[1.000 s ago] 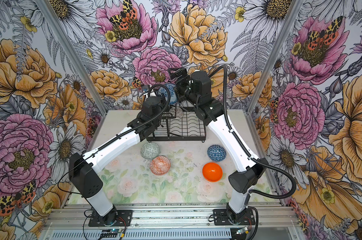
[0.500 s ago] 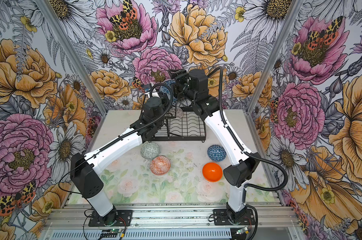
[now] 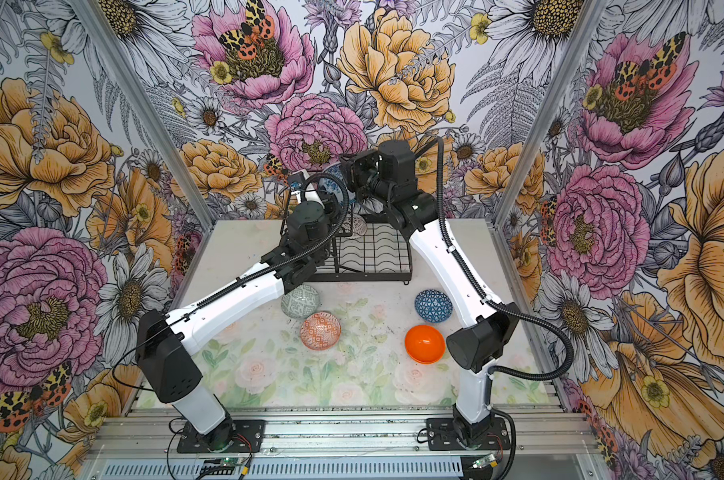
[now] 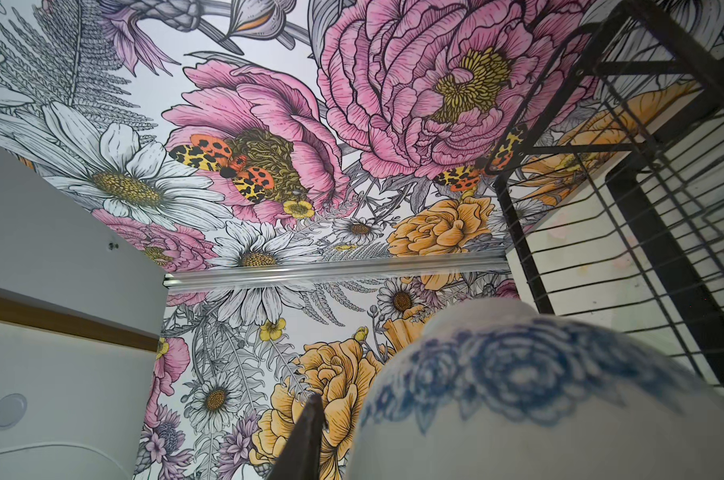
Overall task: Load the bowls into the dish rack
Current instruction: 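Close the right gripper on the blue floral bowl held by the left gripper, then open and withdraw the left gripper while right carries the bowl over the rack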
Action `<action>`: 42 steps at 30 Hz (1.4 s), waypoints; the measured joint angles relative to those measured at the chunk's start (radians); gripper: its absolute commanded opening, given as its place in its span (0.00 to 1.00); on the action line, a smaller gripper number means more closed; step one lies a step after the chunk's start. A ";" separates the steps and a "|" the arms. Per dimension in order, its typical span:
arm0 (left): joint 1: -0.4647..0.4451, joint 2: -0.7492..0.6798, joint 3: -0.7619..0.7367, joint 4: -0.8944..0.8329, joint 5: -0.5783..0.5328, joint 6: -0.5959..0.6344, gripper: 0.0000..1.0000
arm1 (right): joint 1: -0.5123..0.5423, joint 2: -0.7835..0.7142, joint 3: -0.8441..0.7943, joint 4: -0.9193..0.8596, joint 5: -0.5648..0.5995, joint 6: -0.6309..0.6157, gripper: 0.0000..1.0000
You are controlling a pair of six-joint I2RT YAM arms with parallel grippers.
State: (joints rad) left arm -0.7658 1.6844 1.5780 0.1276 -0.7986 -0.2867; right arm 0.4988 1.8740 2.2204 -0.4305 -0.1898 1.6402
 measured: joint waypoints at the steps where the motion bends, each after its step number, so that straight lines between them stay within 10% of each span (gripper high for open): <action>1: -0.002 -0.003 -0.002 0.002 -0.006 0.003 0.00 | 0.000 0.000 -0.002 0.000 -0.004 0.005 0.17; 7: -0.018 -0.004 -0.008 0.024 -0.049 0.026 0.00 | 0.006 -0.010 -0.007 0.010 -0.033 0.051 0.00; 22: -0.042 -0.014 -0.009 0.015 -0.078 0.059 0.14 | -0.004 -0.013 -0.019 0.023 -0.074 -0.002 0.00; 30: -0.050 -0.048 -0.011 -0.021 -0.093 0.036 0.43 | -0.026 -0.006 -0.019 0.021 -0.091 -0.034 0.00; 38: -0.053 -0.165 -0.048 -0.092 -0.155 -0.011 0.97 | -0.095 0.001 -0.019 0.011 -0.093 -0.116 0.00; 42: -0.049 -0.209 -0.055 -0.154 -0.169 -0.029 0.99 | -0.131 0.000 -0.039 0.023 -0.108 -0.151 0.00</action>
State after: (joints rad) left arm -0.8146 1.4757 1.5227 -0.0261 -0.9676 -0.3157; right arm 0.3679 1.8744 2.1811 -0.4080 -0.2974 1.4895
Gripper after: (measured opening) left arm 0.984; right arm 0.081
